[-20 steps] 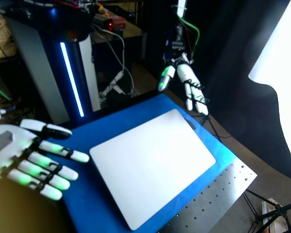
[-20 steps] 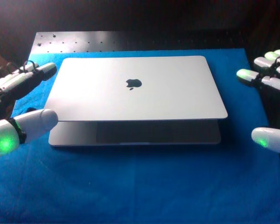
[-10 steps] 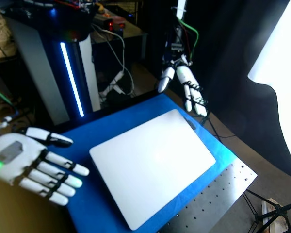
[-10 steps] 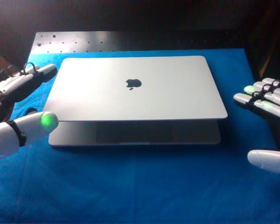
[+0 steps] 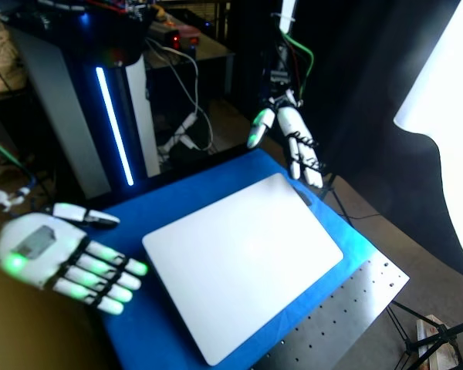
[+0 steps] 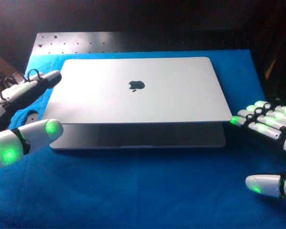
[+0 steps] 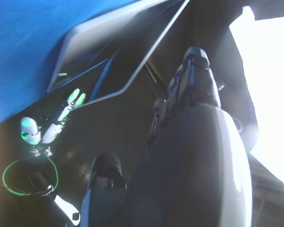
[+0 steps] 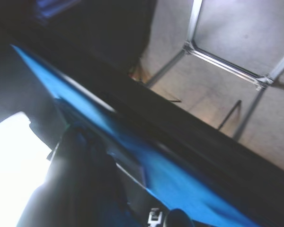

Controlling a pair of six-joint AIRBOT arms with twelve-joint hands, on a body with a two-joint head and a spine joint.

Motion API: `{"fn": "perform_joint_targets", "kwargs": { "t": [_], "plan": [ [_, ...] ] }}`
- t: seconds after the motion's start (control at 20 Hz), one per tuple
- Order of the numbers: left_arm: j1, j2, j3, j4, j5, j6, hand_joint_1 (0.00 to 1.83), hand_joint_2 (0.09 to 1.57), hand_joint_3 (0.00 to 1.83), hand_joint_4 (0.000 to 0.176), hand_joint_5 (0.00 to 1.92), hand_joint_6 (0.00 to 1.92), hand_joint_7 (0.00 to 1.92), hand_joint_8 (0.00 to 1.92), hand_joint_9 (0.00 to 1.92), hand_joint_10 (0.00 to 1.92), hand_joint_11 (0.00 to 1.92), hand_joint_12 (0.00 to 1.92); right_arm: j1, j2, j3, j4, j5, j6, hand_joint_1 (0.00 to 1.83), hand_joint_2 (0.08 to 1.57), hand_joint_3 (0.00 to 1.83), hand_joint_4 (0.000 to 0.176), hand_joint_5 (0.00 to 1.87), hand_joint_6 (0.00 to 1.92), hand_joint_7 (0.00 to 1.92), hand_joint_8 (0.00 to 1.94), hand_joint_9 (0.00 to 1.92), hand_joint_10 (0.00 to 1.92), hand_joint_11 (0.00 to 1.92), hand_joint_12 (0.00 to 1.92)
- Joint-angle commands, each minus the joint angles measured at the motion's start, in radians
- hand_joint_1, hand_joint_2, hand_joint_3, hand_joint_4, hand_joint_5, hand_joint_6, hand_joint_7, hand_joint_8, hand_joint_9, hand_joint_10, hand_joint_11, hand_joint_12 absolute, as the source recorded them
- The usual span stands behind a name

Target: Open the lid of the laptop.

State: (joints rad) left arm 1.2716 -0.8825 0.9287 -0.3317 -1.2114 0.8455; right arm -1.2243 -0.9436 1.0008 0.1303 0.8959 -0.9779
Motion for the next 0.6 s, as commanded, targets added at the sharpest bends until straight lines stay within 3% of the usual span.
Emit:
{"fn": "perform_joint_targets", "kwargs": {
  "t": [0.0, 0.55],
  "plan": [
    [-0.007, 0.000, 0.007, 0.007, -0.121, -0.005, 0.00, 1.16, 0.00, 0.176, 0.00, 0.00, 0.00, 0.00, 0.00, 0.00, 0.00, 0.00, 0.015, -0.005, 0.006, -0.002, 0.108, 0.002, 0.00, 1.19, 0.01, 0.000, 0.00, 0.00, 0.00, 0.00, 0.00, 0.00, 0.00, 0.00],
    [-0.006, -0.008, 0.007, 0.002, -0.117, -0.005, 0.00, 1.18, 0.00, 0.176, 0.00, 0.00, 0.00, 0.00, 0.00, 0.00, 0.00, 0.00, 0.092, -0.048, 0.013, -0.090, 0.068, 0.002, 0.00, 1.18, 0.00, 0.000, 0.00, 0.00, 0.00, 0.00, 0.00, 0.00, 0.00, 0.00]
  ]
}}
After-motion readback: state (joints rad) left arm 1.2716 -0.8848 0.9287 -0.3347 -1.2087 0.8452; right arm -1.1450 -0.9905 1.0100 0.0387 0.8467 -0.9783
